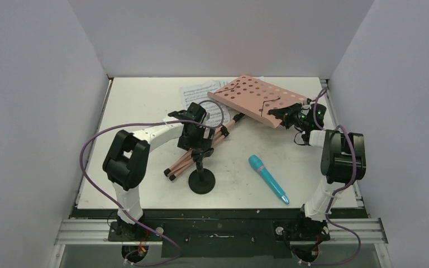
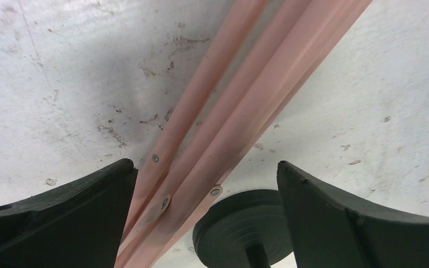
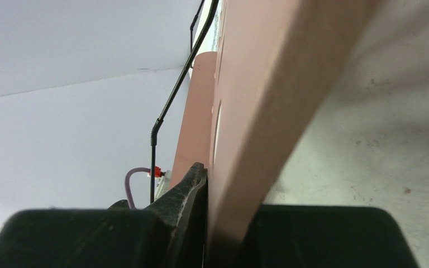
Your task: Set up the instrument practice props
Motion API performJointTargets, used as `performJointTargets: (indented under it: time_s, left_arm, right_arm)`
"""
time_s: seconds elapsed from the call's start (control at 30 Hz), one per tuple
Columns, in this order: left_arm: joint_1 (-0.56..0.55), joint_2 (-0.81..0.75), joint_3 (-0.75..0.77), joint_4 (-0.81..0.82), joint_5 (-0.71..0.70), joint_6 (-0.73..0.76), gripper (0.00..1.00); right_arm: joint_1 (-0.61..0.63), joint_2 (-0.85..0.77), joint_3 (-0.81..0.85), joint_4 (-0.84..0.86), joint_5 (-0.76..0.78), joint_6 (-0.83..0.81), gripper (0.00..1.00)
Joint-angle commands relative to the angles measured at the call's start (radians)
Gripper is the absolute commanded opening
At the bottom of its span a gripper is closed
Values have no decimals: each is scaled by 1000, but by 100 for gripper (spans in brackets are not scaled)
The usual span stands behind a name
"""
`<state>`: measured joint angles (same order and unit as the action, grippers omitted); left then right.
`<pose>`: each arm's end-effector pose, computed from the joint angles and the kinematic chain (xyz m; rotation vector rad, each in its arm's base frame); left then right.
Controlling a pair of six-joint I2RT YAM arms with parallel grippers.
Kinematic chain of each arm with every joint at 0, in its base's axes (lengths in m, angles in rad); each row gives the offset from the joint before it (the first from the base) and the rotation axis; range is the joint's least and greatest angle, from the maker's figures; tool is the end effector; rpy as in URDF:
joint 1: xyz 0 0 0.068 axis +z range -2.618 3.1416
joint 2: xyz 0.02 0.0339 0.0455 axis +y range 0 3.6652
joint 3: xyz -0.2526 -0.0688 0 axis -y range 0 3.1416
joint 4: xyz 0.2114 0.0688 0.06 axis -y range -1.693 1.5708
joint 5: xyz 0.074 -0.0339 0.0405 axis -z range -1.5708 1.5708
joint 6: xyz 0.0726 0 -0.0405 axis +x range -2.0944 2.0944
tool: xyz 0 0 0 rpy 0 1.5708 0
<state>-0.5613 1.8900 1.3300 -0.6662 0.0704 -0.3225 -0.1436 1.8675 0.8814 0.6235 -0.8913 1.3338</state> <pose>0.3018 -0.1958 0.1541 0.3561 2.8222 -0.3022 0.3767 0.0026 0.1695 0.8797 1.9687 1.6025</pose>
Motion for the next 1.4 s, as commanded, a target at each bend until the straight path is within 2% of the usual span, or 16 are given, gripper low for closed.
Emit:
performJointTargets:
  time_s: [0.0, 0.33, 0.57, 0.67, 0.87, 1.23, 1.37]
  left_arm:
    - [1, -88, 96, 1, -19, -33, 96]
    - [19, -210, 162, 67, 56, -46, 96]
    - [61, -322, 106, 180, 100, -87, 97]
    - [101, -358, 67, 246, 170, -118, 97]
    - [166, -425, -55, 413, 325, -125, 96]
    - [167, -623, -387, 868, 444, 7, 97]
    - [165, -662, -485, 1024, 449, 22, 97]
  right_arm:
    - [39, -139, 160, -38, 22, -100, 5]
    - [83, -274, 355, -301, 76, -200, 5]
    - [87, -314, 481, -303, 105, -149, 5]
    - [88, -330, 513, -289, 111, -130, 5]
    - [90, -351, 559, -260, 90, -88, 5]
    - [98, -393, 664, -260, 80, -95, 5]
    - [105, -394, 702, -246, 81, -89, 5]
